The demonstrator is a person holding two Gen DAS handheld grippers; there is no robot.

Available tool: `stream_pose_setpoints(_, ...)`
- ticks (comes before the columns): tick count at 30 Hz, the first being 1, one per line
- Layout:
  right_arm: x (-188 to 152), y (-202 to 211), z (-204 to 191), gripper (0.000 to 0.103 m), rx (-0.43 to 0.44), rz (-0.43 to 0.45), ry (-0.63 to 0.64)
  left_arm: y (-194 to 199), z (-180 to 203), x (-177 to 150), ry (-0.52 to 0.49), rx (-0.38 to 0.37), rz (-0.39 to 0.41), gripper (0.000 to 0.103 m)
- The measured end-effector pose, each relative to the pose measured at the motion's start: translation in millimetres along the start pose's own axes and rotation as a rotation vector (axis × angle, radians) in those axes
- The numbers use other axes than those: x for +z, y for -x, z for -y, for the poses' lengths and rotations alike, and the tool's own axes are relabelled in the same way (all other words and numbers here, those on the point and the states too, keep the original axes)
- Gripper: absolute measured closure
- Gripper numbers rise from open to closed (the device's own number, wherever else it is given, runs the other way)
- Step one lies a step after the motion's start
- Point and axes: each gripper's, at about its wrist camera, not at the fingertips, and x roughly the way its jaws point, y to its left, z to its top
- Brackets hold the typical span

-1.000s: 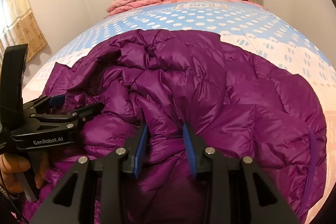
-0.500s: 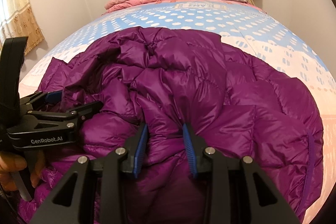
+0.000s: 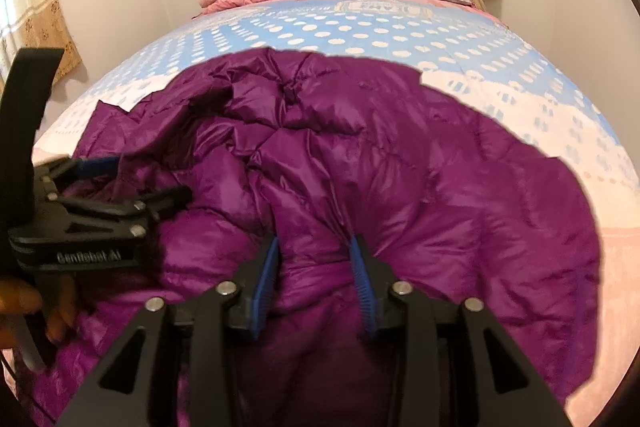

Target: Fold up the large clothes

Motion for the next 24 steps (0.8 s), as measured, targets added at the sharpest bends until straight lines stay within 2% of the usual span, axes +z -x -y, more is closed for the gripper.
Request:
stream_pose_setpoints(1,-3.9,14.4,4.5,0.034,0.022,0.025,-0.023,23.0,-6.4,-3.1,0.009,-0.032,0.036,0.004)
stream_pose_setpoints(2,-10.6,31.0,9.8,0.03,0.048,0.043,-0.039,38.5,-11.1,-7.1,0.013,-0.052,0.056,0.004)
stream_pose_setpoints(6,-49.4,83.4,26.7,0.03,0.048,0.024,-0.05,100.9,-27.1,-44.3,-0.028,-0.018,0.114,0.004)
stream_pose_setpoints(7,-64.6,98.8,33.8,0.03,0.046,0.016,-0.064,120.1,-33.5,-63.6,-0.035,-0.004,0.129,0.004)
stream_pose_setpoints(9,-86.5,120.4,43.0,0.029,0.038,0.013,-0.084,145.0,-45.8,-96.2,-0.019,-0.025,0.139,0.004)
stream_pose_setpoints(11,-113.0,144.0,54.2,0.023,0.006,0.017,-0.117,159.6,-57.1,-126.0,-0.007,-0.031,0.134,0.004)
stream_pose_setpoints(15,-150.5,167.6,66.0,0.022,-0.057,0.002,-0.153,171.6,-71.0,-184.4,-0.005,0.024,0.105,0.004)
stream_pose_setpoints(17,-168.3,176.0,68.3,0.022,-0.088,-0.003,-0.163,176.7,-82.5,-212.3,0.038,0.042,0.079,0.004)
stream_pose_setpoints(22,-201.0,191.3,65.7,0.022,-0.102,-0.01,-0.175,202.1,-98.0,-249.1,0.14,0.003,0.079,0.004)
stream_pose_setpoints(24,-212.6,192.6,64.1,0.022,-0.109,-0.018,-0.19,209.0,-98.2,-259.9,0.149,-0.014,0.075,0.004)
